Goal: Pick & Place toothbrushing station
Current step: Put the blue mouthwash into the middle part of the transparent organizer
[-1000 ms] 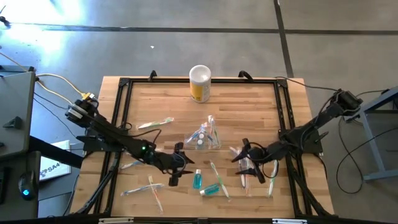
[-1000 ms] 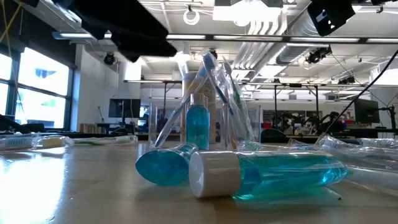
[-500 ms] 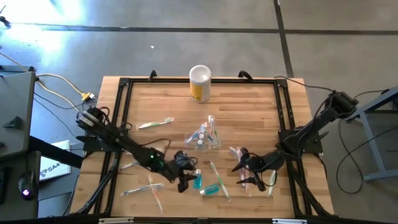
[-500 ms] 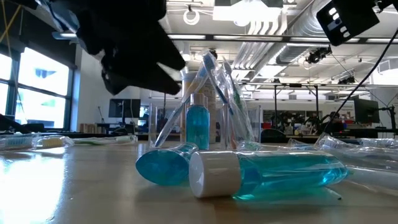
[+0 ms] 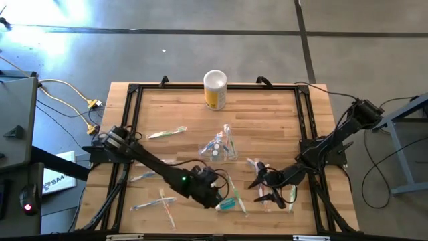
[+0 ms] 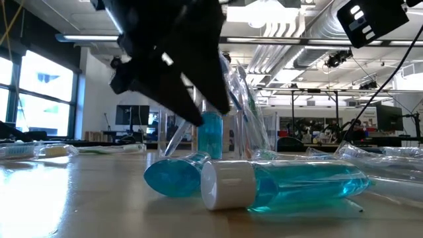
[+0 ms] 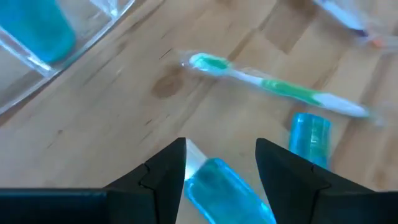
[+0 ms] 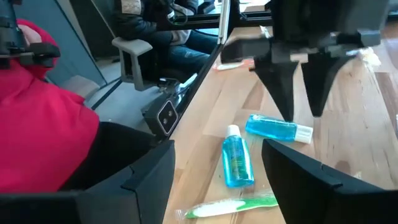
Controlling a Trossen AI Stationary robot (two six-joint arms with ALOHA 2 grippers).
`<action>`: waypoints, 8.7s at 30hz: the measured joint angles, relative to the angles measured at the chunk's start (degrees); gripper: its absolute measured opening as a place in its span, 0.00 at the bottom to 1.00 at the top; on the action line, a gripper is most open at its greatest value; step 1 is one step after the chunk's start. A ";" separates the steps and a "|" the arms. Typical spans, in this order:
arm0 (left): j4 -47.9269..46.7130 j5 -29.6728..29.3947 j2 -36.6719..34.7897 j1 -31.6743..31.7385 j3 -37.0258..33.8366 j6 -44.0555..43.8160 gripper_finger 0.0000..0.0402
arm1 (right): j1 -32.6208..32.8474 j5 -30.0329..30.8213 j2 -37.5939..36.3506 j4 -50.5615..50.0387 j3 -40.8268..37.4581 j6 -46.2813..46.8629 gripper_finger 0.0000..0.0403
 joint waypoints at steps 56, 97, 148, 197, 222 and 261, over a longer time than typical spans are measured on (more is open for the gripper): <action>-7.76 15.51 4.89 1.87 0.76 -7.09 0.03 | 1.30 0.50 0.02 -1.03 0.00 -0.34 0.58; -7.91 2.39 0.30 -6.67 19.44 35.92 0.26 | 1.26 0.39 0.02 -1.40 -0.02 -0.34 0.58; -27.92 12.03 14.78 -9.43 19.57 66.68 0.63 | 1.26 0.41 0.11 -1.68 -0.02 -0.34 0.58; 18.32 -16.64 13.79 -9.03 49.43 73.26 0.12 | 4.65 2.25 0.11 24.26 -0.09 -22.49 0.58; 18.73 -13.29 14.66 -6.39 49.36 72.19 0.12 | 10.34 15.63 14.75 43.83 6.71 -52.27 0.40; 40.01 -0.07 14.53 -6.95 49.39 91.61 0.12 | 14.35 6.60 14.73 61.69 7.86 -69.51 0.39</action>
